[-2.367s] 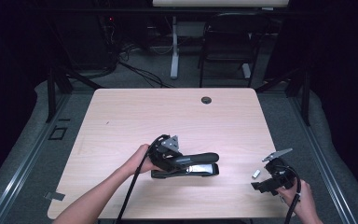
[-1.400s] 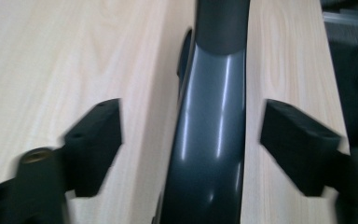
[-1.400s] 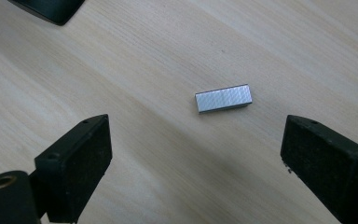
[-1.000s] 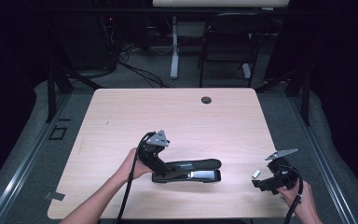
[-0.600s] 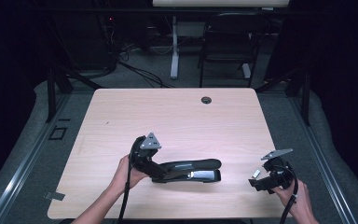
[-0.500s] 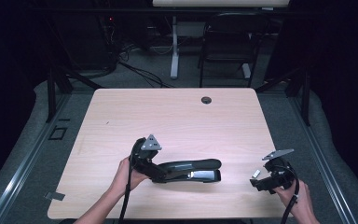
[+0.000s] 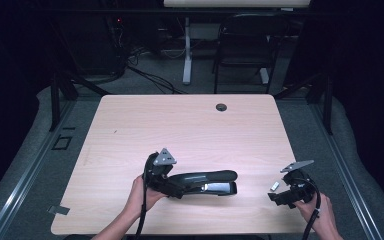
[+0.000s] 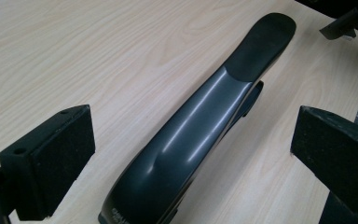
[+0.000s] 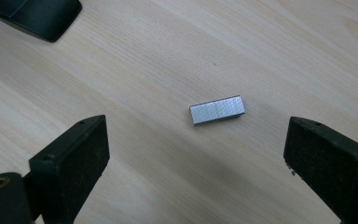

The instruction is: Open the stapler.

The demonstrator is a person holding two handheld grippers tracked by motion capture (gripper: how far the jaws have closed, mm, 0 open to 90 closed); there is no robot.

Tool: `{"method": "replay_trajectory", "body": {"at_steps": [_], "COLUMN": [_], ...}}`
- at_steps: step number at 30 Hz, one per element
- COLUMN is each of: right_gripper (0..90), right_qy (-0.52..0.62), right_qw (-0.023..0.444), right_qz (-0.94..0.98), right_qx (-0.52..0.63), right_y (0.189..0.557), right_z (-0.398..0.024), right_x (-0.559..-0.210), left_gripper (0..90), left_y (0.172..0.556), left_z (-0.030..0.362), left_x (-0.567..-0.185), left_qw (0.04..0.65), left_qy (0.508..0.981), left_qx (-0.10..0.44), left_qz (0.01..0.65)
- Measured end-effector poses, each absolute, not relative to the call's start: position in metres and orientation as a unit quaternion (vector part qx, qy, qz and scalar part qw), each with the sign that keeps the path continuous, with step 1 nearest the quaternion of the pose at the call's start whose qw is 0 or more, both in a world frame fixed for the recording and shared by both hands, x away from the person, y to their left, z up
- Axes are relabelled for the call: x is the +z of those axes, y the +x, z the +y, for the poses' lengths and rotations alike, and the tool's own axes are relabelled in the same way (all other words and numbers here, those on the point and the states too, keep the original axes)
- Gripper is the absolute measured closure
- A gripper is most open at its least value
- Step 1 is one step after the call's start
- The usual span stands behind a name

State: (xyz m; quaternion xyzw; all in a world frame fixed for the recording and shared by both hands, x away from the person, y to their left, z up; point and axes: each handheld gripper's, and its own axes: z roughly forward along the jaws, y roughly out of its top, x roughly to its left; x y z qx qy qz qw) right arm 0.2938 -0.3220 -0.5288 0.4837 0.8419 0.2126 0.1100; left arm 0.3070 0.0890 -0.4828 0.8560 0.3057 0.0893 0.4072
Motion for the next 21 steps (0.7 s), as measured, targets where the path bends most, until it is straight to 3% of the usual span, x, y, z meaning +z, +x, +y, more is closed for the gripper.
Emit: {"method": "replay_trajectory", "body": {"at_steps": [7,21], "right_gripper": [6.9,3.6], "right_qy": [0.473,0.469], "right_qw": [0.111,0.13], "right_qz": [0.848,0.84], "right_qx": [0.211,0.242], "right_y": [0.295,0.294], "right_z": [-0.318,-0.305], "right_x": [-0.53,-0.522], "left_gripper": [0.0,0.0], "left_y": [0.289,0.282], "left_z": [0.07,0.044], "left_x": [-0.475,-0.494], "left_qw": [0.453,0.446], "left_qy": [0.834,0.855], "left_qx": [0.122,0.103], "left_qz": [0.29,0.246]}}
